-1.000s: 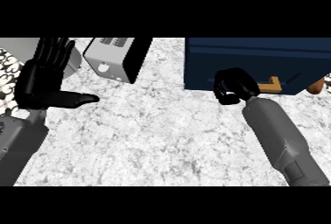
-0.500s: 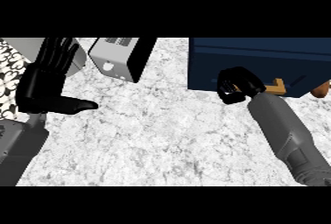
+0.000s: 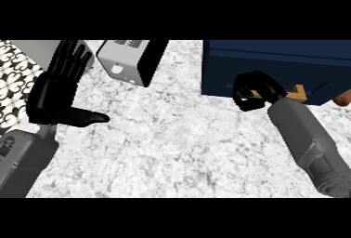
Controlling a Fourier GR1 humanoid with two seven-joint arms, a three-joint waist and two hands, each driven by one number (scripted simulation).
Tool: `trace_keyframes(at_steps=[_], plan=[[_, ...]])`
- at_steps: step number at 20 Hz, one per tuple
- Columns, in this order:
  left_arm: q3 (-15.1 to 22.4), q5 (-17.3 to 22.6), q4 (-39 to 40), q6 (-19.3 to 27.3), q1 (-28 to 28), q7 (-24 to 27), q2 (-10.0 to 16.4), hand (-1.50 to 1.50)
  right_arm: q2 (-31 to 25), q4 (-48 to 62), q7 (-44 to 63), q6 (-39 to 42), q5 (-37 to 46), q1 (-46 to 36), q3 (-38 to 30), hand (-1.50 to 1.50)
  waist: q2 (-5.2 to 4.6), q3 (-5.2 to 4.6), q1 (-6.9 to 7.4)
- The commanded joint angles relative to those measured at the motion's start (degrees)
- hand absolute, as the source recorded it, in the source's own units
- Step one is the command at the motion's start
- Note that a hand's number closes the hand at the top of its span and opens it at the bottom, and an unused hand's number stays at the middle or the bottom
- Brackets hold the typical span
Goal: Pick up the cup, place it into the drawer and close the drawer
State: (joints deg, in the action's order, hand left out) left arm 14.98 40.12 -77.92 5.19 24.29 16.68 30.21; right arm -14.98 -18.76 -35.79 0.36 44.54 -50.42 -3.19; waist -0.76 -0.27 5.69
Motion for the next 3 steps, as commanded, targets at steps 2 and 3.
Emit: trace_keyframes(at_steps=[2, 3], plan=[[0.12, -0.02, 0.78, -1.56, -1.4, 0.98, -0.33, -1.5, -5.53, 3.18, 6.05, -2.85, -0.73, -5.94, -3.5, 1.5, -2.28, 0.45, 1.47], [0.08, 0.07, 0.81, -2.36, -2.19, 0.86, 0.35, -1.5, -6.16, 3.16, 5.52, -2.77, -1.28, -5.7, -4.1, 1.5, -2.08, 0.46, 1.34]])
